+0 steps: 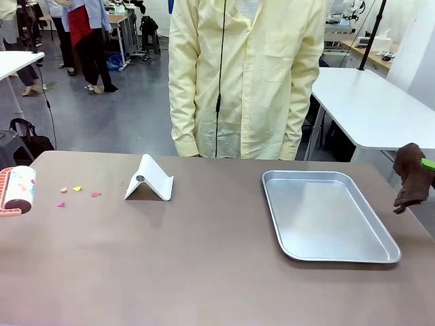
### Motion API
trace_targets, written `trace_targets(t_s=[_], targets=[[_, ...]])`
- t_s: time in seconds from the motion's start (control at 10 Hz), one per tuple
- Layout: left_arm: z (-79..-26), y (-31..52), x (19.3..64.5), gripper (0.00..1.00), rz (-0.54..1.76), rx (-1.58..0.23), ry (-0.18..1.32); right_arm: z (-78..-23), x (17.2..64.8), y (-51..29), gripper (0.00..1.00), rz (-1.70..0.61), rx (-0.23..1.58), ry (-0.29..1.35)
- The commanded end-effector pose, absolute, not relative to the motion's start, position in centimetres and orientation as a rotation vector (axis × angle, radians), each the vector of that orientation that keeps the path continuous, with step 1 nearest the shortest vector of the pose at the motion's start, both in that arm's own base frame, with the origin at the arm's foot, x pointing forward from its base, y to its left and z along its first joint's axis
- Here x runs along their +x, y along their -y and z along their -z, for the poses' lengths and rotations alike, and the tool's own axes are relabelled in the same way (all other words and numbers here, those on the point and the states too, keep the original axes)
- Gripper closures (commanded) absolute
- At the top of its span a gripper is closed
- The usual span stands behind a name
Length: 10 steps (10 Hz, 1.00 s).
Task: Clean the surface of the table.
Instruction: If a person points to the right, clean the right side of the table with your right hand, and if they point to the left, clean the left side with your left hand, then clean the area not pointed to by the person.
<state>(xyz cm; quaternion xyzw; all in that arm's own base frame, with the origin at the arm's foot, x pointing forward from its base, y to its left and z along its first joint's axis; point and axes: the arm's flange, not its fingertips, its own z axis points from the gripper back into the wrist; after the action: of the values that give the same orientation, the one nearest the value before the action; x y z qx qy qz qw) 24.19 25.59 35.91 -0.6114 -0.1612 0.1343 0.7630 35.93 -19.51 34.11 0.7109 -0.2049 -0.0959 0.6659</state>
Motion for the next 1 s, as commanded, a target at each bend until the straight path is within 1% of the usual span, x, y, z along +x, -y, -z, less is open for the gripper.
trace_targets(t_s=[0.0,0.1,0.9], targets=[[-36.2,-25.5,24.2,1.0,-0.293,-1.34,0.364,-34.7,37.7,17.1,0.91,0.2,1.586,0.462],[-36.2,-25.5,24.2,1.0,-0.293,-1.34,0.364,-34.1,35.9,19.5,0.91,0.217,1.605,0.463],[-36.2,-25.5,24.2,1.0,-0.293,-1.34,0.364,-34.1,35.9,19.5,0.91,0.217,1.605,0.463]])
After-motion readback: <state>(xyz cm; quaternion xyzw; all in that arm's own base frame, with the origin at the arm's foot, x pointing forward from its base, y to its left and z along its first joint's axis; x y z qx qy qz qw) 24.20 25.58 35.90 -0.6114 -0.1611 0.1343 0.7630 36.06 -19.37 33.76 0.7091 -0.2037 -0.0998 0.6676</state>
